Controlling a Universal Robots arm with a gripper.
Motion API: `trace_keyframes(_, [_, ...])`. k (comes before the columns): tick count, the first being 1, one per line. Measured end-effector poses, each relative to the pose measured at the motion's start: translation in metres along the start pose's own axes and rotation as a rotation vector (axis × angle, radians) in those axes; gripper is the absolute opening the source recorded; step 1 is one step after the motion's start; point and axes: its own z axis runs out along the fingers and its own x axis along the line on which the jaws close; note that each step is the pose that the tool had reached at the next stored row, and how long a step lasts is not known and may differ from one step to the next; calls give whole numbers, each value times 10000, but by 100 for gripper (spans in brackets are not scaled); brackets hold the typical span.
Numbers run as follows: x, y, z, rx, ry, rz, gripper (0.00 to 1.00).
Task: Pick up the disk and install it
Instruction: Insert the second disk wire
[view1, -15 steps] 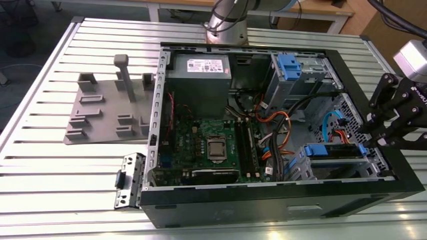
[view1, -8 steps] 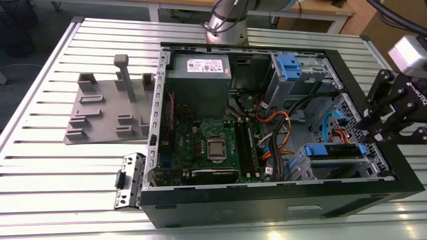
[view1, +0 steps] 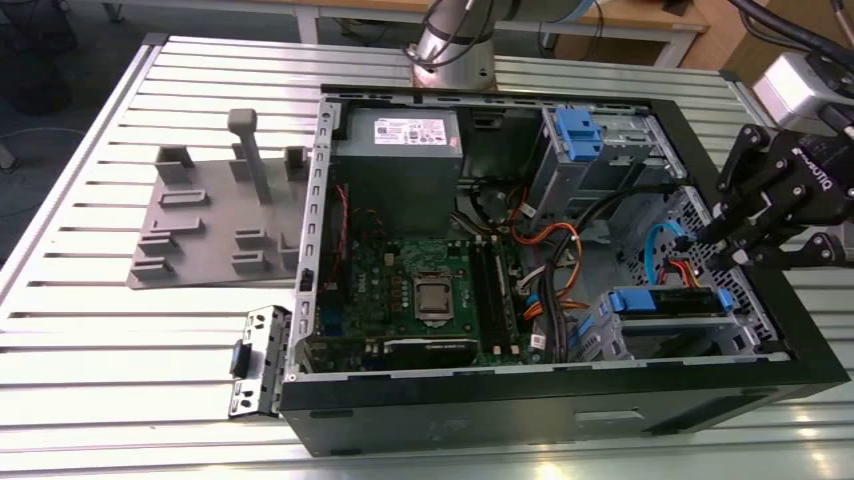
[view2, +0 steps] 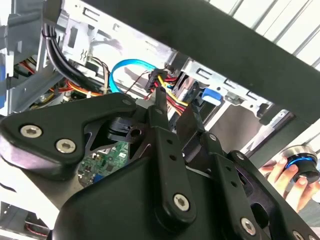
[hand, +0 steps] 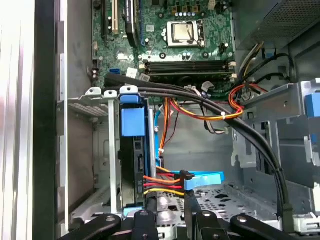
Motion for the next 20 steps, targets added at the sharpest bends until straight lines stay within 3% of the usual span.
trace_keyframes(3, [-7, 32, 3, 4, -1, 0, 35])
trace_keyframes(10, [-9, 15, -1, 4, 3, -13, 35])
trace_keyframes(14, [-12, 22, -82, 4, 3, -12, 35])
trace_keyframes(20, [-33, 65, -80, 3, -5, -13, 35])
